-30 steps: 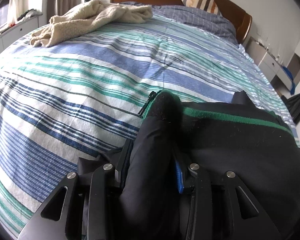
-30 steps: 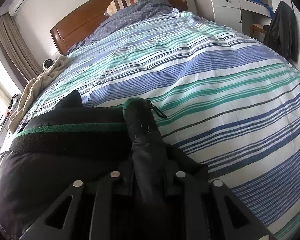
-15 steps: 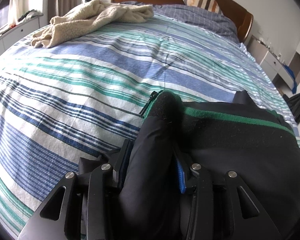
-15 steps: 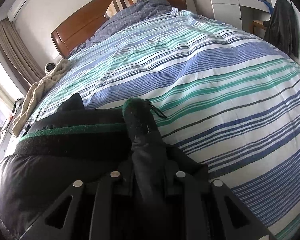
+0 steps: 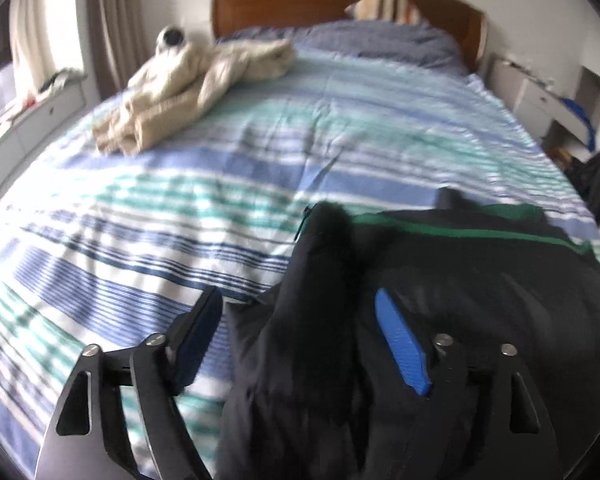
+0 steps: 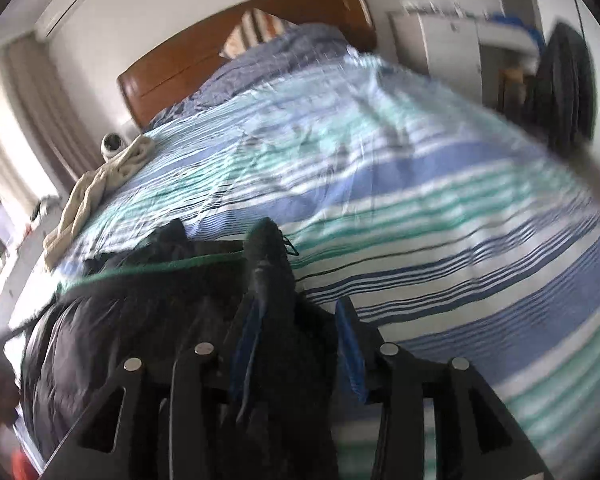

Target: Fold large clothes

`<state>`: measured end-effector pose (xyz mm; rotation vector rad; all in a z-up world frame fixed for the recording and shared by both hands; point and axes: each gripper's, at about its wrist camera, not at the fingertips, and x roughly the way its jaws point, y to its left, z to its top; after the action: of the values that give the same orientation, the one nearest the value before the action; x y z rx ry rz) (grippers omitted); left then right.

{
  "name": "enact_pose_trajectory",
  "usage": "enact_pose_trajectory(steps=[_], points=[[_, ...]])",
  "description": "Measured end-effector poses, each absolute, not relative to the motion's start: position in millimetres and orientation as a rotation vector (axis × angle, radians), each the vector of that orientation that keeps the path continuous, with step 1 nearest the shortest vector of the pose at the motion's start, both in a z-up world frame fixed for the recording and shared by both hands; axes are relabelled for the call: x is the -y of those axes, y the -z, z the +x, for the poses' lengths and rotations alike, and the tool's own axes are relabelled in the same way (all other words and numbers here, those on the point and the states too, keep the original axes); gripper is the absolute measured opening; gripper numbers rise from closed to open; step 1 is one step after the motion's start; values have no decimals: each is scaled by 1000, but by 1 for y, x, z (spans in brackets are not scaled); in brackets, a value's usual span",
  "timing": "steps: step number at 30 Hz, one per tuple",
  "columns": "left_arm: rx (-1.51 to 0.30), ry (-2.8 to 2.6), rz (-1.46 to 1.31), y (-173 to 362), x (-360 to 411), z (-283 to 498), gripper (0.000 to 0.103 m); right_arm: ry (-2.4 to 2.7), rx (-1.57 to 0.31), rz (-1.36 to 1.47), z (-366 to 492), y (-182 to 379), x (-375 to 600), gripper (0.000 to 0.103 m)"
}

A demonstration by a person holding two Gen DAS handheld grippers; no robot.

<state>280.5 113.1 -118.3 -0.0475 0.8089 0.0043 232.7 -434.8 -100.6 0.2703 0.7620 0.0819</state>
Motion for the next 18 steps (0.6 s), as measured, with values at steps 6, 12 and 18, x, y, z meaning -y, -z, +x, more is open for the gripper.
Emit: enact_pose_trajectory(steps=[6,12,18], points=[[-770,84,-20,89,-109,244,87,-249,-775,198,190,97,381,45],[-805,183,-81,73,-78,234,90,-179,-812,190,169,134,385,45],[-864,295,-96,84,-14,238,91,-120,-755,310,120,127,405,45]])
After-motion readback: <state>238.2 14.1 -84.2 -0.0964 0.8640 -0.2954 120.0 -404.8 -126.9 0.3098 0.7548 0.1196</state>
